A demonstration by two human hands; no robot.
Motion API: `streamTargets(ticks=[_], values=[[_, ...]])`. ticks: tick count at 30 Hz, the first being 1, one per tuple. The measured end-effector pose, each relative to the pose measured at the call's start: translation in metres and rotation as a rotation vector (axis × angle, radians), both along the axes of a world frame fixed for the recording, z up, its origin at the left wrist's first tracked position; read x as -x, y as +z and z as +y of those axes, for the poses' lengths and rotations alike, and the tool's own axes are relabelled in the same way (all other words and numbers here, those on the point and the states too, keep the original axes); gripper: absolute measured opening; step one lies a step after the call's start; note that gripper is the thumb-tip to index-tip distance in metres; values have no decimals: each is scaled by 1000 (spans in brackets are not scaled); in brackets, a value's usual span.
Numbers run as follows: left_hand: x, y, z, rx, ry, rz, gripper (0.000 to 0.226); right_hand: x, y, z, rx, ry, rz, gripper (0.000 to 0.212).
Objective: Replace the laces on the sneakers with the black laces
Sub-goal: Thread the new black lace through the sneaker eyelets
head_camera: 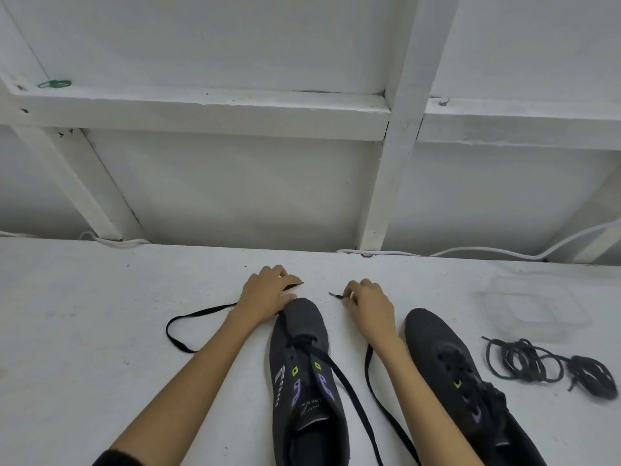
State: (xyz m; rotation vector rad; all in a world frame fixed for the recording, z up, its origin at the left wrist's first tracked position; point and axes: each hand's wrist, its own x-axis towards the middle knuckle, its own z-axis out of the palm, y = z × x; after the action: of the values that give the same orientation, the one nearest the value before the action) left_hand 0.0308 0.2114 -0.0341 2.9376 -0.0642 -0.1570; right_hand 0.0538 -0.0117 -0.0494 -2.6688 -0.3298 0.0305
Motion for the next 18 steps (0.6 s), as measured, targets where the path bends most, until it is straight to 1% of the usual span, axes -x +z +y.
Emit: streamTargets(ticks=[1,3,4,5,6,7,8,11,12,13,15,18], values=[[-1,-1,-1,6,16,-37,31,2,4,-1,-106,1,51,12],[-1,-3,-2,45,45,-85,20,14,20,-3,-458,-4,224,7],[-1,-4,-2,55,53,-84,16,23,29,-5,-623,9,303,9],[0,-5,-3,61,66,-77,14,33,38,-7,-729,38,364,12],[0,-6,-2,81,90,-74,12,43,45,-10,-780,81,420,16],[1,-7,-2,135,133,-78,12,53,51,-14,-795,130,475,18],[3,-6,0,234,187,-98,15,63,55,-18,-795,177,533,18],[17,4,3,650,301,-238,23,88,65,-30,-754,272,691,8],[24,9,3,753,317,-269,22,93,66,-31,-711,294,705,6],[32,15,0,832,325,-275,21,97,65,-31,-659,301,684,6],[50,23,-7,947,331,-252,20,97,57,-27,-575,259,567,5],[79,32,-16,1032,324,-200,19,92,51,-21,-534,174,345,9]])
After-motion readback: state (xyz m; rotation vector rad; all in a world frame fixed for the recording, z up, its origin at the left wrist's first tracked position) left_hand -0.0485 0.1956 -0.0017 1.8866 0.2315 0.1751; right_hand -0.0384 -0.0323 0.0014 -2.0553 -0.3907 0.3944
